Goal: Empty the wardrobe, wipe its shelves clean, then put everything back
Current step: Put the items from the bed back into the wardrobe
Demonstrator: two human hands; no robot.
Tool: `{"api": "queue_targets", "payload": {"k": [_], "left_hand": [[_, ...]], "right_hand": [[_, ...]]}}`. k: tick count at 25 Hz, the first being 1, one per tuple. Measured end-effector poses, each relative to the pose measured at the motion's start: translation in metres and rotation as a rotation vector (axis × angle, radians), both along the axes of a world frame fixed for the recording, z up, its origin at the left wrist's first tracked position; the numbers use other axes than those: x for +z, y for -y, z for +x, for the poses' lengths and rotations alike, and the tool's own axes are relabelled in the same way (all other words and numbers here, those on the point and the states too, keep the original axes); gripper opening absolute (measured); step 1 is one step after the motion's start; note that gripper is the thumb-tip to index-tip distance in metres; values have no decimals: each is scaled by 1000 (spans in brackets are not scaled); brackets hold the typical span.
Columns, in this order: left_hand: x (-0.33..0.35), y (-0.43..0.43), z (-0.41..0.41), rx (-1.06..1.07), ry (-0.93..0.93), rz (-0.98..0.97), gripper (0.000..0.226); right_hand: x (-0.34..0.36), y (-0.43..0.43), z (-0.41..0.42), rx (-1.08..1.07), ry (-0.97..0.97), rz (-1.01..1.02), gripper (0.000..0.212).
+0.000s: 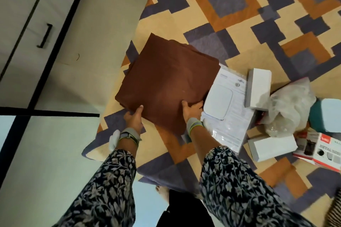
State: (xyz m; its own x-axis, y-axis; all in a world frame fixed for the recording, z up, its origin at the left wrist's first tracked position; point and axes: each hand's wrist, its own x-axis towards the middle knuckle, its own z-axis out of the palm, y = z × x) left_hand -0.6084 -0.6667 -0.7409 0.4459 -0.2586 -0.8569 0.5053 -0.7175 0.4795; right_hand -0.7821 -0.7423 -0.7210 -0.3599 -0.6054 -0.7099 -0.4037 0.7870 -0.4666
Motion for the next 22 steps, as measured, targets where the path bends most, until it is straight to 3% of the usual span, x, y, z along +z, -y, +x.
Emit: {"api": "queue_targets", "payload": {"k": [4,14,22], "left_hand": [[-15,13,20,91,-80,-9,78],[-41,12,18,231,-178,-48,80],[9,26,24,251,-230,-210,64]], "right_hand": [[-12,19,-6,-173,83,-48,92],[-20,24,3,-209,125,-169,70],[16,27,10,-230,180,-231,73]]}}
